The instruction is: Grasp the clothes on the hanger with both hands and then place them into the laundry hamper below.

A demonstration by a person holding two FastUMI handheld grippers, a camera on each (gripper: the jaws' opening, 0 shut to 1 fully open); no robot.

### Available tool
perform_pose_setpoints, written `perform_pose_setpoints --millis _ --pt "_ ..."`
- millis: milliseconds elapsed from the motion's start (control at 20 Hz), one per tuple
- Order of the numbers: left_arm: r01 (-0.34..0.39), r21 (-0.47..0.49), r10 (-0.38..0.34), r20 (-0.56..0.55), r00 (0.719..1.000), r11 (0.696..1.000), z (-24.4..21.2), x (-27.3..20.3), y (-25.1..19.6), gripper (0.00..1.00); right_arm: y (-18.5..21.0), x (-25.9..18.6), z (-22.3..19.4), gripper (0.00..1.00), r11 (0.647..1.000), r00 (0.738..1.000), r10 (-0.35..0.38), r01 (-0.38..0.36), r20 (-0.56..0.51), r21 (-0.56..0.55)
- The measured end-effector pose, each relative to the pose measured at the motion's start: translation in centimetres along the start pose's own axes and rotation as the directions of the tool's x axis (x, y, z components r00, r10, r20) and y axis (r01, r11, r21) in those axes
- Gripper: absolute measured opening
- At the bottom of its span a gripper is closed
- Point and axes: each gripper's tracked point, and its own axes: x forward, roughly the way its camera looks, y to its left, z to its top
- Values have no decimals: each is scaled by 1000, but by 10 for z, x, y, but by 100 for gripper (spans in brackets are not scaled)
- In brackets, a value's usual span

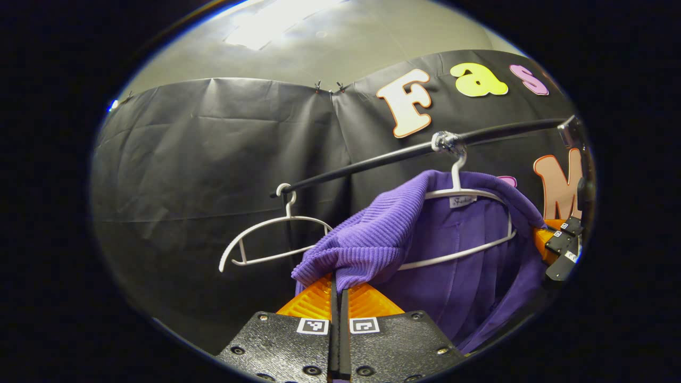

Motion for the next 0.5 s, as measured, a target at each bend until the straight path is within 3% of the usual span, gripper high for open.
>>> perform_pose_setpoints --millis 500 --pt "-98 28 94 111 989 995 48 21 47 0 -26 18 40 2 998 993 -59 60 98 -6"
